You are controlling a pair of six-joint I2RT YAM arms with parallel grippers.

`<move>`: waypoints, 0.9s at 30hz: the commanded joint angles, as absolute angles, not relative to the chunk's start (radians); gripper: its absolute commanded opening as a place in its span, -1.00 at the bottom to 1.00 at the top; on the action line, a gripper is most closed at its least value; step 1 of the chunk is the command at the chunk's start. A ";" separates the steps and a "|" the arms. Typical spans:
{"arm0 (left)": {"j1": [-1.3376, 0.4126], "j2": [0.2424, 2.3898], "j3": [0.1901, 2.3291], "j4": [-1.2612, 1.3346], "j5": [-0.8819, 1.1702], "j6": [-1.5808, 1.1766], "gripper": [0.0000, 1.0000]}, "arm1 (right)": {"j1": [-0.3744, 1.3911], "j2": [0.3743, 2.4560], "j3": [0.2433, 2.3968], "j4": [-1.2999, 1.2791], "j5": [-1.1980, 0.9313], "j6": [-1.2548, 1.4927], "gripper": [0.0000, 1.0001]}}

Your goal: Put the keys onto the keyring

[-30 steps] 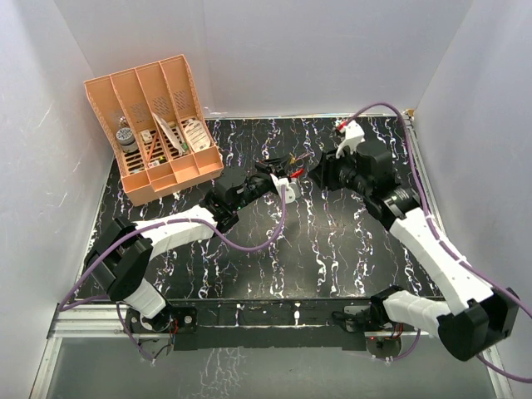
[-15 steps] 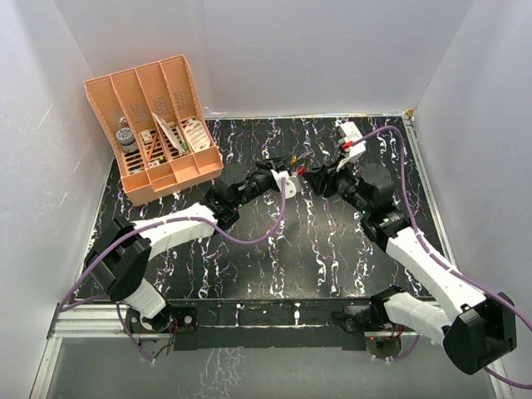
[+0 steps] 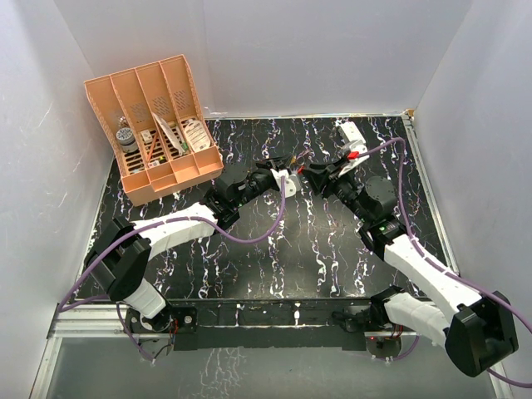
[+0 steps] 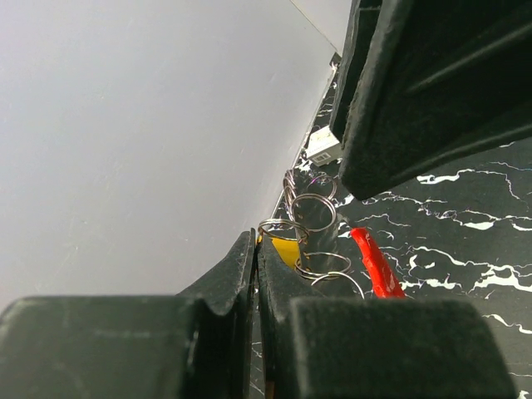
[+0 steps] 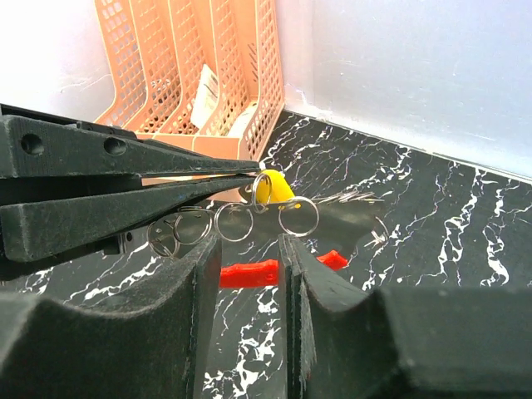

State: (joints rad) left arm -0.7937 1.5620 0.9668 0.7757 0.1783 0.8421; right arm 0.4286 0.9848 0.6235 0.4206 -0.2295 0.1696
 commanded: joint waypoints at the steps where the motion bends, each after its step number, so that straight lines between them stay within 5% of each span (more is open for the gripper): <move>1: -0.788 1.527 1.007 0.806 0.185 0.825 -1.00 | 0.442 1.011 0.640 0.527 -0.213 0.151 -0.38; 27: -0.788 1.518 0.994 0.801 0.199 0.804 -1.00 | 0.474 1.111 0.680 0.589 -0.190 0.115 -0.42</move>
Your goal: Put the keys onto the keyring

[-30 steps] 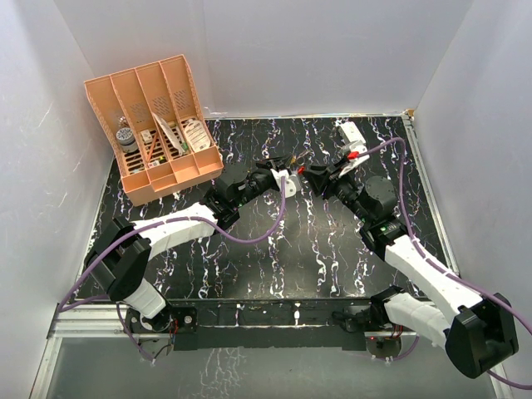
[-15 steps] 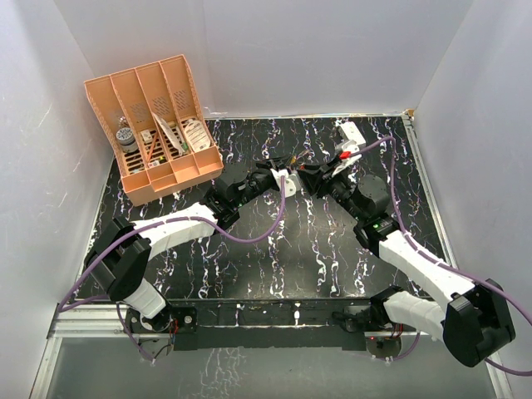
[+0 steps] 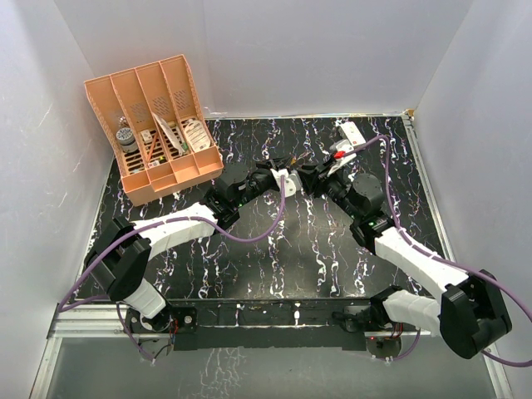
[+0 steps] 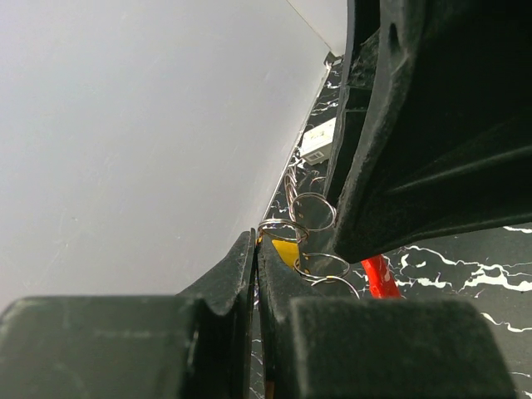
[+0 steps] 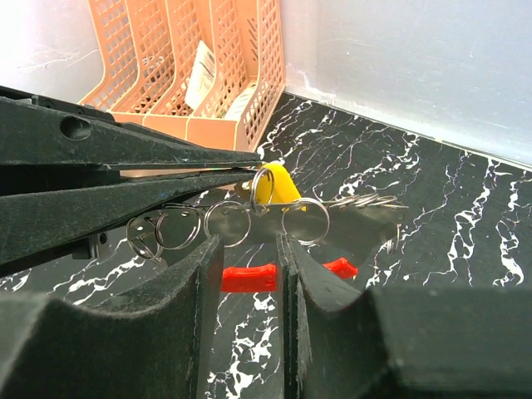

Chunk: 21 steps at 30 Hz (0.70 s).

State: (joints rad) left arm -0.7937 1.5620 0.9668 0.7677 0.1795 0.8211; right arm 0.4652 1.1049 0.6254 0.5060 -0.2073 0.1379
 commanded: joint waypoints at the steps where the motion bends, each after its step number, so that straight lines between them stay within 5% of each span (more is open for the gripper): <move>1: -0.788 1.518 0.993 0.801 0.199 0.804 -1.00 | 0.474 1.113 0.682 0.592 -0.190 0.113 -0.42; 21: -0.788 1.509 0.971 0.808 0.202 0.799 -1.00 | 0.476 1.171 0.716 0.615 -0.179 0.094 -0.48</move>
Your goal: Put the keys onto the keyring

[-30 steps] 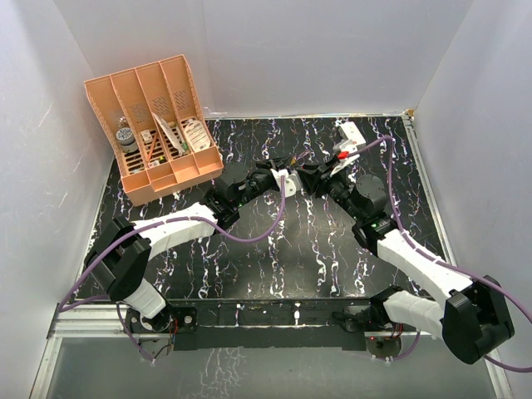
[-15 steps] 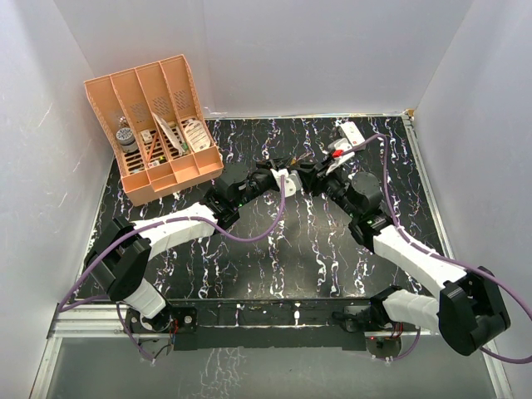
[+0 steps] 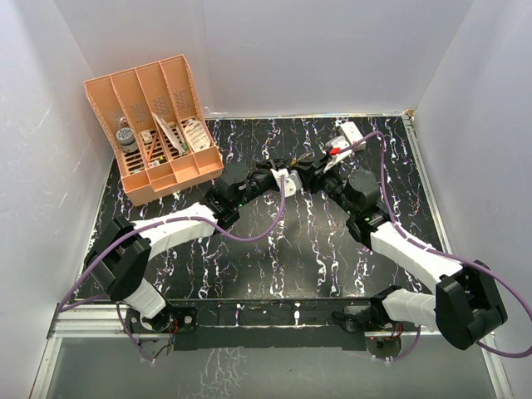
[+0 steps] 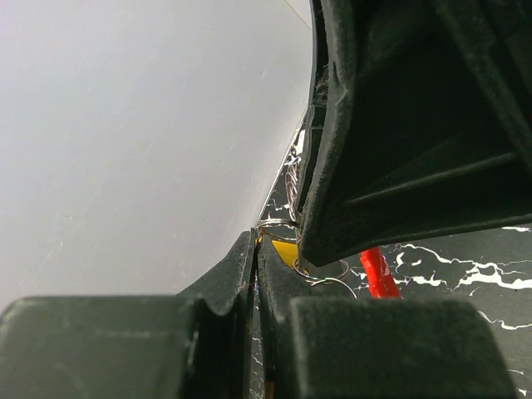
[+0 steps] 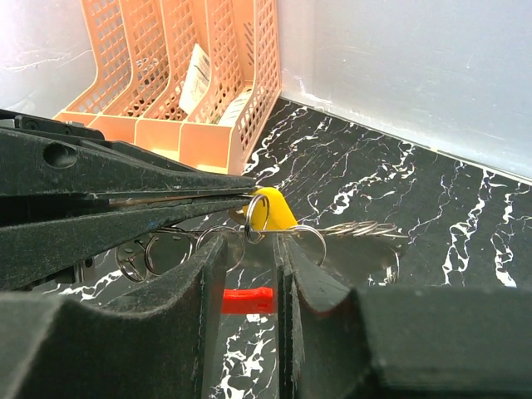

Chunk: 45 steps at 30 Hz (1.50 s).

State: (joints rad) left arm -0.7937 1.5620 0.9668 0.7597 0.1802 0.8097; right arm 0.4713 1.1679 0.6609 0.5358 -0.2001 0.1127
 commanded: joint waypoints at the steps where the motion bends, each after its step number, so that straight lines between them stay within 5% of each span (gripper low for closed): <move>1: -0.788 1.507 0.970 0.808 0.202 0.799 -1.00 | 0.477 1.174 0.717 0.615 -0.179 0.093 -0.48; 21: -0.788 1.499 0.962 0.802 0.203 0.794 -1.00 | 0.476 1.208 0.737 0.632 -0.175 0.076 -0.58; 28: -0.788 1.501 0.964 0.801 0.197 0.799 -1.00 | 0.477 1.203 0.744 0.618 -0.171 0.071 -0.98; 32: -0.788 1.501 0.965 0.800 0.195 0.803 -1.00 | 0.476 1.192 0.755 0.586 -0.169 0.063 -1.00; 45: -0.788 1.498 0.966 0.780 0.196 0.860 -1.00 | 0.477 1.233 1.049 0.139 -0.192 0.056 -1.00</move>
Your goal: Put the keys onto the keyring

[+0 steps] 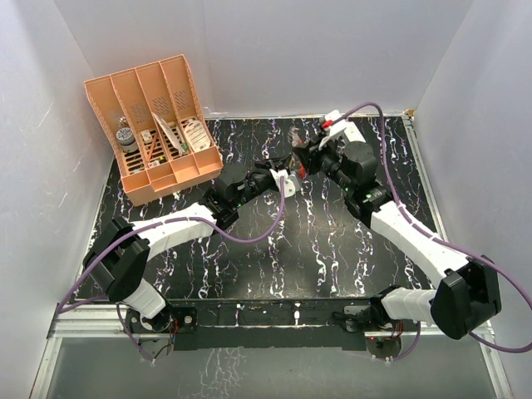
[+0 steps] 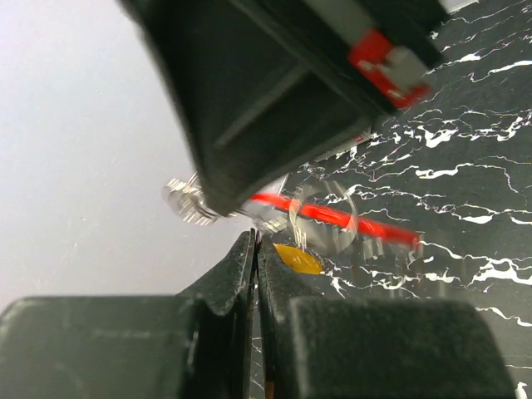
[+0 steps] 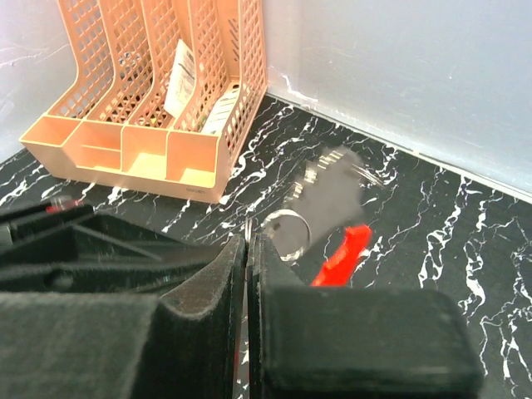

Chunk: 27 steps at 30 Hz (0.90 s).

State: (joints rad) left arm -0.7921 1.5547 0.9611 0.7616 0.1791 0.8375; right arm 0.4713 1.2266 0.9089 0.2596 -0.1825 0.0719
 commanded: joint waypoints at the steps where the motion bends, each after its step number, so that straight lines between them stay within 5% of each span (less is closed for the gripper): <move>1: -0.788 1.497 0.969 0.780 0.196 0.864 -1.00 | 0.476 1.238 1.074 0.105 -0.196 0.055 -1.00; 10: -0.788 1.486 0.987 0.777 0.188 0.871 -1.00 | 0.477 1.255 1.188 -0.085 -0.195 0.044 -1.00; 27: -0.788 1.479 1.006 0.746 0.193 0.890 -1.00 | 0.477 1.188 1.079 -0.032 -0.189 0.041 -1.00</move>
